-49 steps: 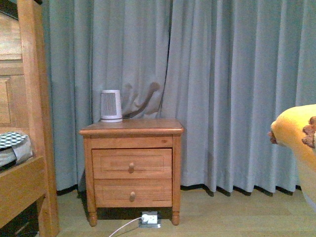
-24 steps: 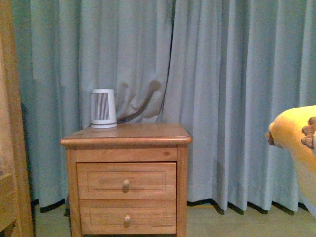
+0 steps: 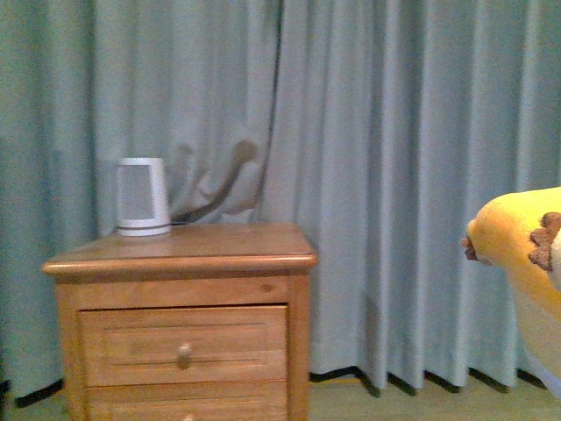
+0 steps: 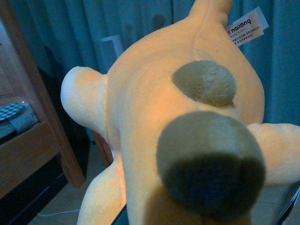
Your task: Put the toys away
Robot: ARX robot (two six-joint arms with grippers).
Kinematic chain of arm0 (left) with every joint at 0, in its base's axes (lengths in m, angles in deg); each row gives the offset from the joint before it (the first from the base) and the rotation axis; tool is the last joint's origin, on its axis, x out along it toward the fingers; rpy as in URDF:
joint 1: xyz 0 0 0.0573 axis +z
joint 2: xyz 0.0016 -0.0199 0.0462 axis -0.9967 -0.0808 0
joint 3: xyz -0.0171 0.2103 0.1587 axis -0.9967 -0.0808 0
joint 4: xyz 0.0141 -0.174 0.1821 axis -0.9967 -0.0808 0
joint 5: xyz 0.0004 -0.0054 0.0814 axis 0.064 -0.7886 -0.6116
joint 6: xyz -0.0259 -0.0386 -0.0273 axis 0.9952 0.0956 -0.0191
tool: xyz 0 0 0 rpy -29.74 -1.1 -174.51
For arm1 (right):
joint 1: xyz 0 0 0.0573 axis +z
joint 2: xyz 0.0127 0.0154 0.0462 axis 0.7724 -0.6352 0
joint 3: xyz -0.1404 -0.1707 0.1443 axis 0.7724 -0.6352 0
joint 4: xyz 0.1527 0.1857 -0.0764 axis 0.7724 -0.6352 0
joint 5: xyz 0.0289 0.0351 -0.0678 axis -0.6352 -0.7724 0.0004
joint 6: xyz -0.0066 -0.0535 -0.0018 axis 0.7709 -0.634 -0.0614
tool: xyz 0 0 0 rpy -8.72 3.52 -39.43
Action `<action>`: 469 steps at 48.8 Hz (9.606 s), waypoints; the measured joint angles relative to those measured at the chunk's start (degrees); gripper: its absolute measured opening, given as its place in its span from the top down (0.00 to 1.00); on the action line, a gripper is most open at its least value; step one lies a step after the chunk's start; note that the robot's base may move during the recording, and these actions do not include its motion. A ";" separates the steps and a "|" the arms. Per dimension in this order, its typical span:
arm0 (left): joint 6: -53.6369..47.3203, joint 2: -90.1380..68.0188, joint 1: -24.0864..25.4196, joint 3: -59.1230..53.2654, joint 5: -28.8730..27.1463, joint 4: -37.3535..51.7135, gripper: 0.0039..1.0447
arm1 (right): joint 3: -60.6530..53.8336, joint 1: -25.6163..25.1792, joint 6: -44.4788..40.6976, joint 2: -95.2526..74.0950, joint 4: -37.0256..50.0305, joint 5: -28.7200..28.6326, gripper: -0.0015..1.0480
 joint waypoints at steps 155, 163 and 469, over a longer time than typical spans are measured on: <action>-0.17 0.02 -0.09 0.00 0.33 0.02 0.06 | -0.04 -0.11 -0.02 0.11 -0.13 0.44 0.93; -0.17 0.00 -0.09 0.00 0.33 0.02 0.06 | -0.04 -0.11 -0.02 0.11 -0.13 0.42 0.93; -0.17 0.00 -0.07 0.00 0.33 0.02 0.06 | 34.14 -11.67 2.93 -21.44 -7.21 1.42 0.06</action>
